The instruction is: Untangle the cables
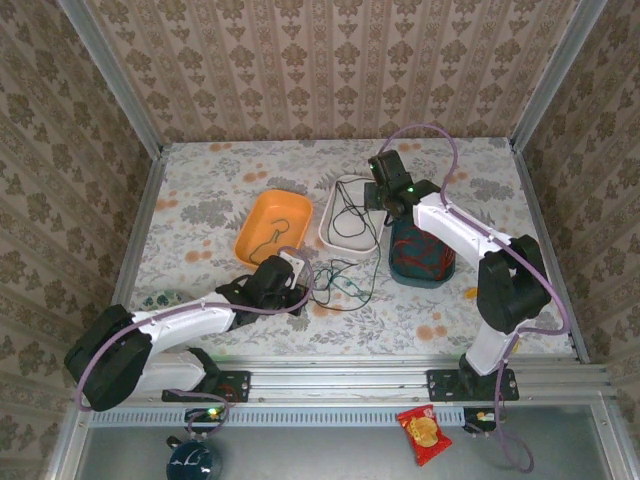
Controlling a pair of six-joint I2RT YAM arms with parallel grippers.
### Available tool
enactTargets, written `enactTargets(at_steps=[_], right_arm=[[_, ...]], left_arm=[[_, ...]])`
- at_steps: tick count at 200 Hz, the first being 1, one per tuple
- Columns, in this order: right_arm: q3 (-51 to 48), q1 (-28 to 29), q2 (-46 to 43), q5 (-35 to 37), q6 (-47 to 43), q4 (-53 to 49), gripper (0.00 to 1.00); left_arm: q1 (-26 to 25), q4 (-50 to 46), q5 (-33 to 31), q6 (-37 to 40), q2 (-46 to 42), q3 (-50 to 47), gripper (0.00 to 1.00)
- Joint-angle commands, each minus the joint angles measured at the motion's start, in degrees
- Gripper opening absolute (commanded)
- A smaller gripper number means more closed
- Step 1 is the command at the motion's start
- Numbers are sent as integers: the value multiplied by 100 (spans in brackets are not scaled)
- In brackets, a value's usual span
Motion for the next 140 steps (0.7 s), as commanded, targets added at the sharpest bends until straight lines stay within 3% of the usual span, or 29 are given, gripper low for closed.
enactTargets(at_steps=[1, 52, 113, 128, 140], right_arm=[[46, -19, 281, 311, 223, -269, 0], [524, 64, 1106, -64, 306, -717, 0], [857, 226, 1296, -102, 208, -1205, 0], [636, 254, 922, -186, 269, -884, 26], [509, 271, 593, -182, 286, -629, 35]], left_arm=[[-17, -60, -45, 13, -11, -2, 0], [-81, -86, -58, 25, 132, 131, 0], [-108, -104, -67, 49, 213, 211, 0], [-107, -102, -67, 62, 231, 220, 0], [-102, -78, -58, 71, 249, 235, 0]])
